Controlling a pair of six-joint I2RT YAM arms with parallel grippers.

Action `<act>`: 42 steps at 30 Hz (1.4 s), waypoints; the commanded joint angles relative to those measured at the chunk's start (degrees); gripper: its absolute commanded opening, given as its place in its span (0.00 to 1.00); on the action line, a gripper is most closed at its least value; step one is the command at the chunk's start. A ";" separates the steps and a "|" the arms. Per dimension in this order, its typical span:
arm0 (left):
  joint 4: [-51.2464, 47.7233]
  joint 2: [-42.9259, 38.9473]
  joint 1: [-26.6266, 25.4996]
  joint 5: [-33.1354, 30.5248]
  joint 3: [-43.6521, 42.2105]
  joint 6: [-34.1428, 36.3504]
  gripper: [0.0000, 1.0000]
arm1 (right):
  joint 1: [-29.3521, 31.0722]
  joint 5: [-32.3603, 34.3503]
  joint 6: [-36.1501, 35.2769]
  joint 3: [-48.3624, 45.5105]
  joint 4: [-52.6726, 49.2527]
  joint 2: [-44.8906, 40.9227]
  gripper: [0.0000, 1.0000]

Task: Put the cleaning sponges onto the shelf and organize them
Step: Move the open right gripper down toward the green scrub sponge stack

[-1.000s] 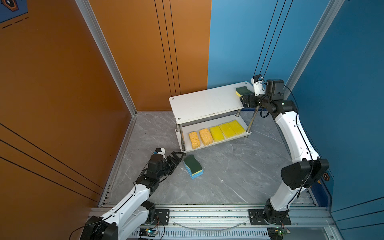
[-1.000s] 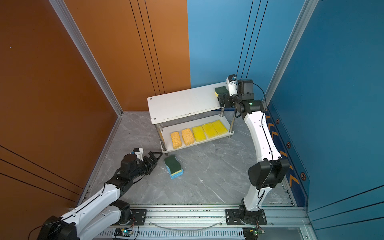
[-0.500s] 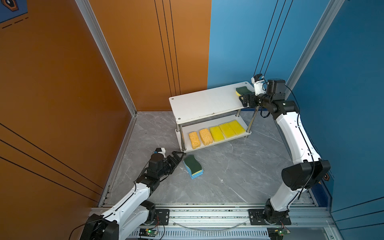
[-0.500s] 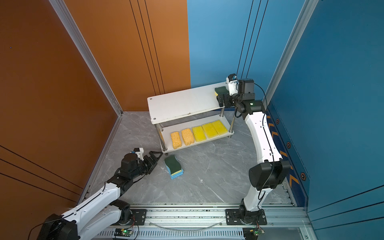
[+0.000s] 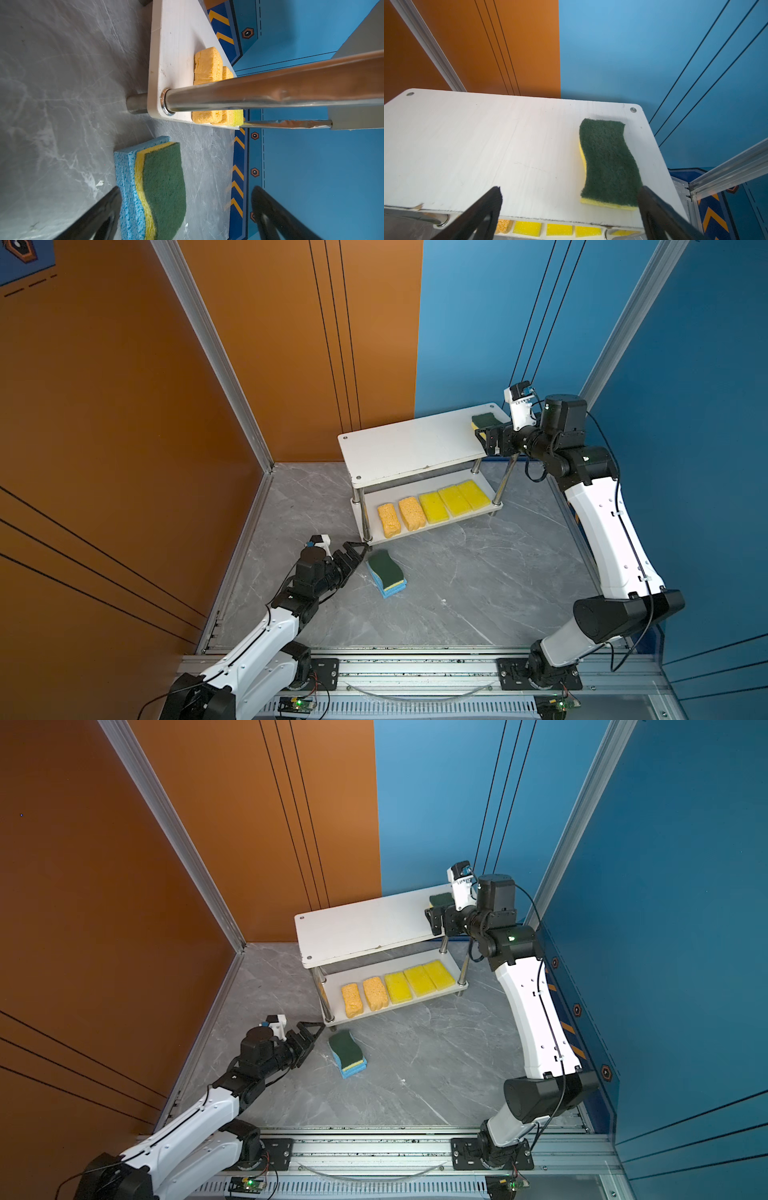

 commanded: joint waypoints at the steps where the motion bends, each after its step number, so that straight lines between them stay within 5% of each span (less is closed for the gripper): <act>1: -0.55 -0.70 0.57 -0.40 0.45 0.99 0.98 | 2.20 1.86 1.07 -1.99 -2.76 -3.23 1.00; 25: -1.11 -3.26 0.64 -0.15 -2.01 0.20 0.97 | 19.65 2.29 4.02 -27.63 -3.11 -16.62 1.00; 42: -4.90 -7.14 0.82 -0.96 -2.40 -1.05 0.97 | 29.76 -3.53 13.58 -46.55 13.35 -18.49 1.00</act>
